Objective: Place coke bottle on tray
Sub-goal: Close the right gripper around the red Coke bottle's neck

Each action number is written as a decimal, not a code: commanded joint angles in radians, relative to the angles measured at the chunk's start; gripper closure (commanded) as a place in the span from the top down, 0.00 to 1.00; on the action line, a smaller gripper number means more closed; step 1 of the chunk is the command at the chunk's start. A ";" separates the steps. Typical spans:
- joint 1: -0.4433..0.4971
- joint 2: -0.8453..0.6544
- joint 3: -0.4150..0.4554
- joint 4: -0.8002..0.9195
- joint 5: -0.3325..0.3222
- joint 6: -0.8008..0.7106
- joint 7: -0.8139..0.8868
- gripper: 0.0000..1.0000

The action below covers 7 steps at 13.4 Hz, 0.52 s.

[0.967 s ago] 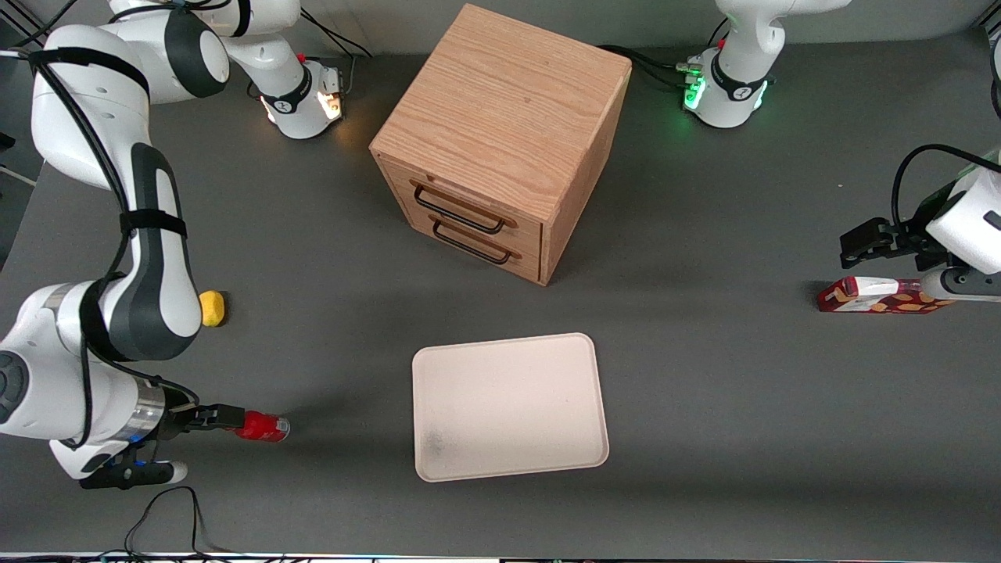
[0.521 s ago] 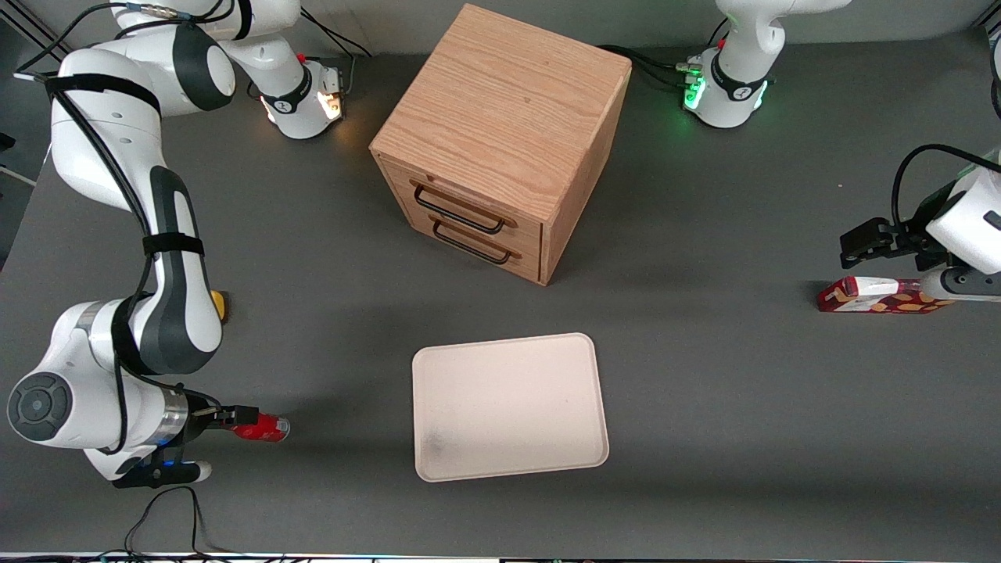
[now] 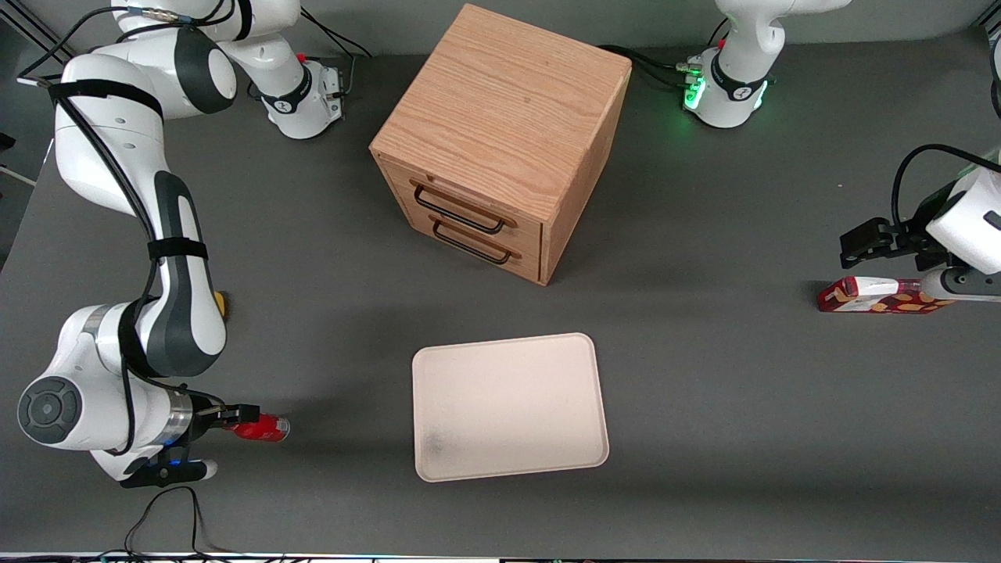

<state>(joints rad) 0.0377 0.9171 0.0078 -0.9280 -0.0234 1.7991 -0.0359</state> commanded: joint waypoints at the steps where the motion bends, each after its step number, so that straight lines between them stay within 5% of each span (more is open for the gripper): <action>1: 0.001 0.005 -0.002 0.024 -0.013 -0.026 -0.025 0.56; 4: 0.001 -0.003 -0.002 0.026 -0.013 -0.052 -0.018 0.00; 7: 0.004 -0.012 -0.003 0.026 -0.036 -0.070 -0.018 0.00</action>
<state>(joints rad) 0.0379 0.9170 0.0069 -0.9204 -0.0302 1.7629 -0.0382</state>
